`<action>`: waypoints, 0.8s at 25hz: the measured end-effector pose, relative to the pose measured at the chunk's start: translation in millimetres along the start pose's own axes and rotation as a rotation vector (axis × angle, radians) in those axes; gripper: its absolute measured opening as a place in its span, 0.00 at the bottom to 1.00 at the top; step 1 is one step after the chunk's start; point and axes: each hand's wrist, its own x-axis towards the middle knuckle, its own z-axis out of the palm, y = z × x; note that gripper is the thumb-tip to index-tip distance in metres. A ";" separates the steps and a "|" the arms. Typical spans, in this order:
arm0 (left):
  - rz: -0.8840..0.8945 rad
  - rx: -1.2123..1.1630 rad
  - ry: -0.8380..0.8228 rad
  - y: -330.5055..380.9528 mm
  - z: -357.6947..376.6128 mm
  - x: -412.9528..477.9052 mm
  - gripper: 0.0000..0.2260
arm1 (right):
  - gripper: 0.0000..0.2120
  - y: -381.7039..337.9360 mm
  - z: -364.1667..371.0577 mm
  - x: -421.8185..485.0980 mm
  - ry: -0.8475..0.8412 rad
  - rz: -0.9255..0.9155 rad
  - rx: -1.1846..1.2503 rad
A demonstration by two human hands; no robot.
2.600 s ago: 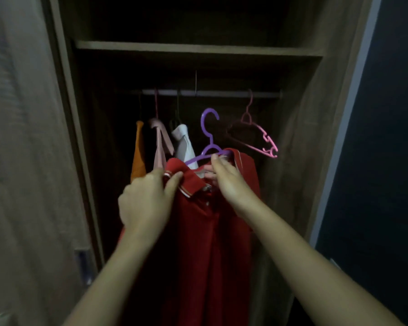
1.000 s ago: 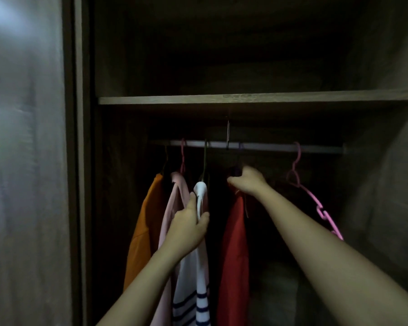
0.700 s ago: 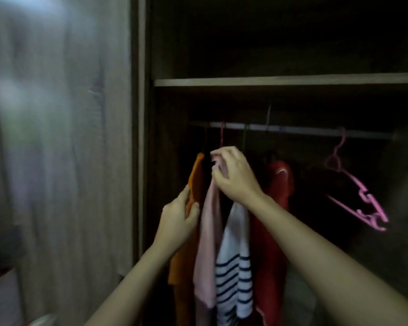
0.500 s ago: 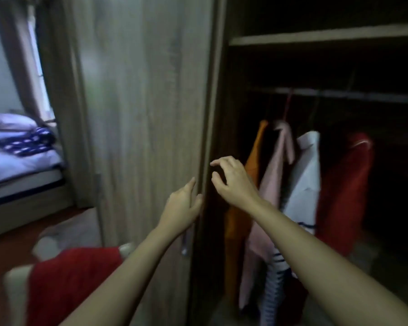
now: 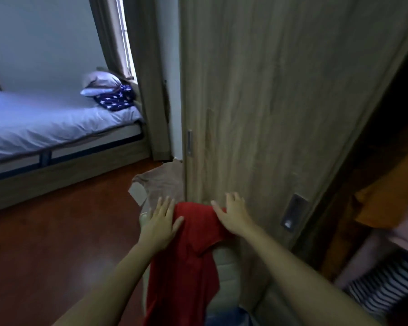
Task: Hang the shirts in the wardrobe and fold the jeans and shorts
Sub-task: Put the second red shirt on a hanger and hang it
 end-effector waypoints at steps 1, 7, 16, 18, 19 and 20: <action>0.010 0.054 -0.038 -12.8 6.7 -2.6 0.33 | 0.30 -7.9 16.4 3.1 0.005 0.059 -0.013; 0.044 0.020 0.001 -27.9 35.7 -6.9 0.31 | 0.36 -38.7 81.7 12.9 0.168 0.199 -0.242; 0.125 0.046 0.224 -30.5 53.0 -1.2 0.27 | 0.28 -25.5 108.1 14.0 0.416 0.067 -0.157; 0.122 0.026 0.182 -29.8 49.7 -2.6 0.28 | 0.27 -26.2 103.4 14.3 0.347 0.075 -0.128; 0.117 -0.008 0.176 -30.0 47.1 -3.4 0.29 | 0.26 -26.3 101.6 14.6 0.296 0.087 -0.102; 0.117 -0.065 0.182 -30.7 44.6 -4.4 0.29 | 0.26 -25.7 99.5 12.9 0.282 0.092 -0.070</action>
